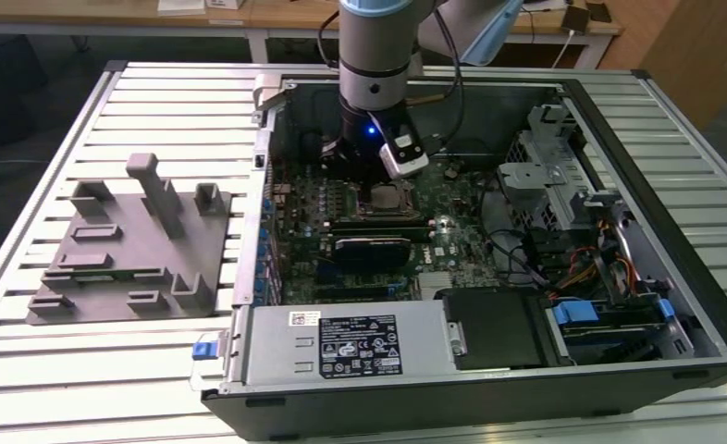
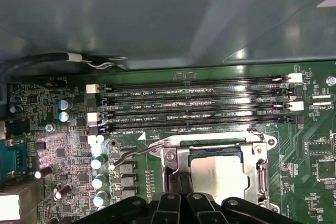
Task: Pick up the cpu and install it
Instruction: 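Close the cpu cover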
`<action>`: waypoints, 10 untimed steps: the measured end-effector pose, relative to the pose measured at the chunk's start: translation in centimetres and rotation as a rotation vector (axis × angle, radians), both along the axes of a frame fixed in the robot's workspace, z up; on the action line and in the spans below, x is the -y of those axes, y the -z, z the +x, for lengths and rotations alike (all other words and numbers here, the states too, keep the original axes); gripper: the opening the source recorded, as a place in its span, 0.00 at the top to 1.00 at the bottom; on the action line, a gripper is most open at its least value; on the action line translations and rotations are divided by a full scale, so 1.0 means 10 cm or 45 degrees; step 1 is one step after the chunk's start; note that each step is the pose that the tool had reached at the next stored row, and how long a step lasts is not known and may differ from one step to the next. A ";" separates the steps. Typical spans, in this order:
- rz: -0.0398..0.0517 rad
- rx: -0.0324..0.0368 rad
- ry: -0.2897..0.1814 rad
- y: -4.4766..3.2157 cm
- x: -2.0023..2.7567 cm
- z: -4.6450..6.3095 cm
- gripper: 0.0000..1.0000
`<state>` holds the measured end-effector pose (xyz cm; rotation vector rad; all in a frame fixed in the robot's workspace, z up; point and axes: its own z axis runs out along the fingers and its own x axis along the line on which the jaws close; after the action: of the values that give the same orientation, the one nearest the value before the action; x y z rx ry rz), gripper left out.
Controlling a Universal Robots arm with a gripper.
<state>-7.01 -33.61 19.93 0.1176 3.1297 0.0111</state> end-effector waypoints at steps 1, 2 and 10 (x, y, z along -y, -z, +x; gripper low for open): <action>0.000 0.0002 0.000 0.001 0.000 0.00 0.89; 0.000 0.0002 0.000 0.001 0.000 0.00 0.89; 0.000 0.0002 0.000 0.003 0.000 -0.01 0.89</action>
<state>-7.15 -33.60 19.90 0.1174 3.1295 0.0115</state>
